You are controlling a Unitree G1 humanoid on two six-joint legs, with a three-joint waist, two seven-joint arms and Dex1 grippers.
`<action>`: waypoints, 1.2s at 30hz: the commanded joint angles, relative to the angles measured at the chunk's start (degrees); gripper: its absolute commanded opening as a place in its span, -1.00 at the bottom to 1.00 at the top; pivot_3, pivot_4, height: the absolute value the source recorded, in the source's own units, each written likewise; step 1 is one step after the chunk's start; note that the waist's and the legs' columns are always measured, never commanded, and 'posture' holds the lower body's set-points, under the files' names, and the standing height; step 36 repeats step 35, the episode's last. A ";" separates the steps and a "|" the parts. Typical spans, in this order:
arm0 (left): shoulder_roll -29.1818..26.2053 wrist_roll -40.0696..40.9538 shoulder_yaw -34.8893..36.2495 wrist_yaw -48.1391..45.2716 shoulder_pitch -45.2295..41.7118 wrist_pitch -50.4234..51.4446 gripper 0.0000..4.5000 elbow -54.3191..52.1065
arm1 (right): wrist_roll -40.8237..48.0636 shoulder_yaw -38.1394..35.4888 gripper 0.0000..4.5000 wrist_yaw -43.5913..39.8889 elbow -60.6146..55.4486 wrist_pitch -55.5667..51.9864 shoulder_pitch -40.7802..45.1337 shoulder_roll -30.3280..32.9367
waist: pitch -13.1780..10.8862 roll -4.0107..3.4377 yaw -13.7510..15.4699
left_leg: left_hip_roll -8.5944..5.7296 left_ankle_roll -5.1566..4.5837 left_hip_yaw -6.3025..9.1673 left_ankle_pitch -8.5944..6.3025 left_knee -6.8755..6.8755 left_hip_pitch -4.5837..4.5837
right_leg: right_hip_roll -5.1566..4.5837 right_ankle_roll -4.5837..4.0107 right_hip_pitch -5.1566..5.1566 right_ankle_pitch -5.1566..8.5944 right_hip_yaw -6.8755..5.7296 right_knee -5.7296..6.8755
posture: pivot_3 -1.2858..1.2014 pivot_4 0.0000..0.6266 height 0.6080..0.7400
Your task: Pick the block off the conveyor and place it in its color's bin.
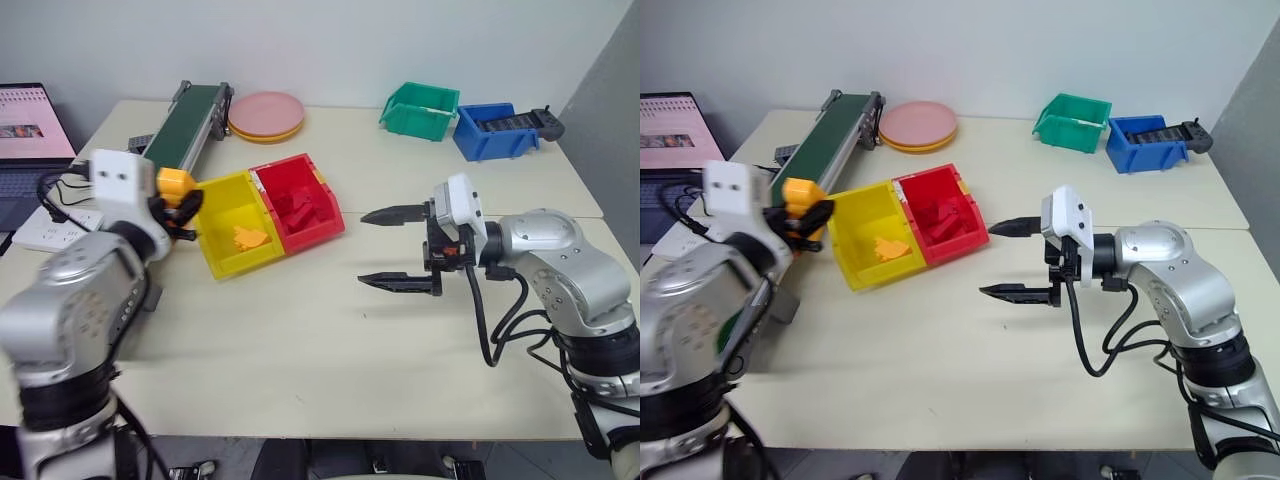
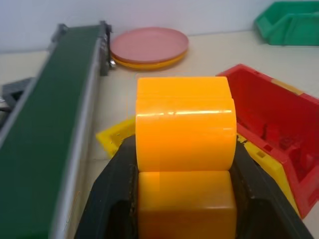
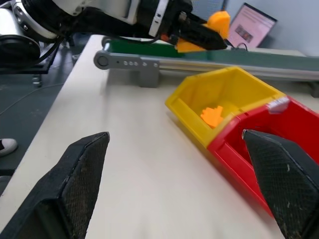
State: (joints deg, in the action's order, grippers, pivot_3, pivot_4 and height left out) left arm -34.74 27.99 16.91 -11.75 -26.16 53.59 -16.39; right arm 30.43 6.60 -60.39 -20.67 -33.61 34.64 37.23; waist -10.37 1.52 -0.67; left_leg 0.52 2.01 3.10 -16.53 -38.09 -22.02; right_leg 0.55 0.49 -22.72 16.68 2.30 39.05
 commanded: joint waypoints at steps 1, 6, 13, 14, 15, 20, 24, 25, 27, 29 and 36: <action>0.24 -3.38 -2.46 -0.37 -2.79 -4.36 -0.32 2.71 | 1.75 -2.59 1.00 2.27 -4.02 -1.75 -0.23 0.68 | 0.00 0.00 -0.17 | 0.00 0.01 0.01 0.00 0.00 -0.03 | 0.00 0.00 -0.05 0.00 -0.01 0.01 | 0.03 -0.52 1.00; 0.73 -6.07 -4.40 -1.77 -4.20 -8.91 -0.16 7.28 | 3.17 -4.45 1.00 4.21 -6.16 -2.25 -1.09 0.14 | 0.01 0.02 -0.26 | 0.04 0.03 0.00 0.02 -0.11 -0.60 | 0.03 -0.01 -0.57 -0.01 -0.01 0.12 | 0.03 -0.52 1.00; 2.16 -6.56 -4.67 -3.24 -4.65 -10.87 0.45 8.45 | 3.25 -4.37 1.00 4.36 -6.40 -2.07 -1.43 1.03 | 0.01 0.02 -0.02 | 0.01 0.00 0.04 0.00 -0.64 -0.83 | 0.00 0.02 -0.57 -0.03 -0.05 0.25 | 0.03 -0.52 1.00; 2.25 -6.74 -4.74 -3.44 -4.61 -10.96 0.54 8.37 | 3.23 -4.34 1.00 4.31 -6.36 -2.03 -1.40 1.09 | 0.01 0.02 0.02 | -0.01 -0.01 0.03 0.00 -0.69 -0.83 | -0.01 0.03 -0.57 -0.03 -0.03 0.30 | 0.03 -0.52 1.00; 2.25 -6.94 -4.86 -3.70 -4.49 -11.04 0.63 8.19 | 3.20 -4.32 1.00 4.23 -6.34 -1.96 -1.41 1.16 | 0.01 0.02 0.06 | -0.03 -0.01 0.03 0.00 -0.73 -0.82 | -0.02 0.05 -0.57 -0.05 -0.02 0.36 | 0.03 -0.52 1.00; 1.38 -6.58 -4.71 -4.88 -2.50 -9.98 0.96 3.65 | 2.71 -4.29 1.00 3.77 -6.12 -1.10 -1.83 1.60 | 0.01 0.02 0.12 | -0.03 -0.01 0.05 0.00 -0.80 -0.73 | -0.01 0.09 -0.56 -0.06 -0.04 0.61 | 0.03 -0.52 1.00; -2.22 -7.37 -3.53 -7.21 5.47 -10.62 0.96 -5.95 | 1.70 -4.79 1.00 4.36 -5.53 1.27 -3.32 1.13 | 0.01 0.02 -0.41 | -0.01 -0.01 0.02 0.00 -0.78 -0.76 | 0.01 0.09 -0.59 -0.06 0.01 0.55 | 0.03 -0.52 1.00; -2.87 -5.47 -2.47 -8.92 8.28 -9.81 0.96 -9.34 | 0.32 -5.14 1.00 5.50 -4.98 3.69 -4.25 0.24 | 0.01 0.01 -0.55 | 0.01 -0.01 0.02 0.00 -0.77 -0.78 | 0.01 0.09 -0.59 -0.06 0.03 0.50 | 0.03 -0.52 1.00; -3.95 -3.26 -0.26 -10.81 13.66 -8.60 0.96 -15.14 | -1.63 -5.69 1.00 6.31 -3.50 8.63 -6.51 -1.37 | 0.01 0.02 -0.64 | 0.02 -0.01 0.01 0.00 -0.74 -0.78 | 0.00 0.09 -0.59 -0.06 0.02 0.45 | 0.03 -0.52 1.00; -3.83 -1.67 3.14 -11.17 18.70 -7.23 0.96 -19.17 | -2.56 -5.79 1.00 5.99 -2.43 11.38 -8.92 -2.03 | 0.01 0.01 -0.73 | 0.01 -0.01 0.01 0.00 -0.75 -0.78 | -0.01 0.09 -0.57 -0.06 0.02 0.49 | 0.03 -0.52 1.00; -1.71 0.20 7.49 -10.43 26.40 -6.91 0.96 -24.35 | -4.23 -5.91 1.00 6.71 0.89 15.55 -11.87 -3.63 | 0.01 0.00 -0.64 | -0.01 -0.02 0.01 0.00 -0.79 -0.50 | 0.00 0.08 -0.42 -0.04 0.02 0.74 | 0.03 -0.52 1.00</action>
